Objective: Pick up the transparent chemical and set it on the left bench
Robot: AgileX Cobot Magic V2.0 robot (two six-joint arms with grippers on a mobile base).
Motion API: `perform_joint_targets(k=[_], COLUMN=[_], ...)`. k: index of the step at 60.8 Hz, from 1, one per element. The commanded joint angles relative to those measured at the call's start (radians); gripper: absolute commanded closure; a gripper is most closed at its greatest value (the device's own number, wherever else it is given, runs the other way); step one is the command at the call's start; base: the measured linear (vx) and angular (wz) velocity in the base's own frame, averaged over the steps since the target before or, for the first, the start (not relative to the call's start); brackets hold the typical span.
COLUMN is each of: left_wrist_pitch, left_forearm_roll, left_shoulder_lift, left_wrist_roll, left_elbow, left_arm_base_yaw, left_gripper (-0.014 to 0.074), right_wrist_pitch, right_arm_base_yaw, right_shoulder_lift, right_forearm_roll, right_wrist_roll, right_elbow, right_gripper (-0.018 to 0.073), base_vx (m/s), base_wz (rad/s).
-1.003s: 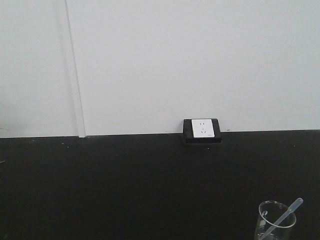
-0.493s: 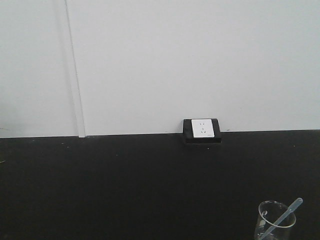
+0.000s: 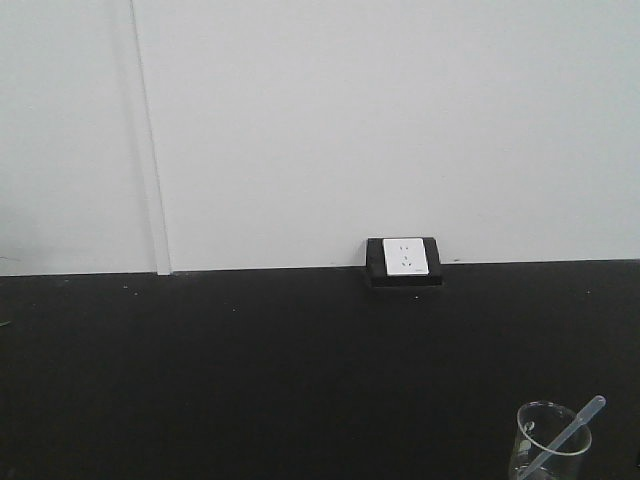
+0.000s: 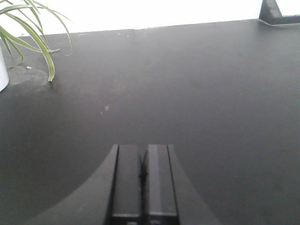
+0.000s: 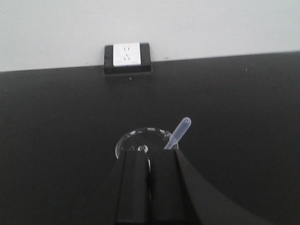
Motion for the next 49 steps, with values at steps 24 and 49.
perform_joint_targets(k=[24, 49], left_wrist_pitch=[-0.078, -0.078], left_forearm_roll=[-0.001, -0.001], left_shoulder_lift=[-0.019, -0.019], left_wrist_roll=[-0.008, -0.008], left_elbow=[0.016, 0.016], left_arm_base_yaw=[-0.002, -0.002], left_gripper=[0.06, 0.06], right_wrist_pitch=[-0.581, -0.692], right_arm_base_yaw=[-0.005, -0.005], right_shoulder_lift=[0.37, 0.645], right_forearm_roll=[0.023, 0.247], right_wrist_roll=[-0.002, 0.032], right_elbow=[-0.033, -0.149], right_gripper=[0.0138, 0.0126], base_vx=[0.0, 0.0], base_wz=[0.0, 0.0])
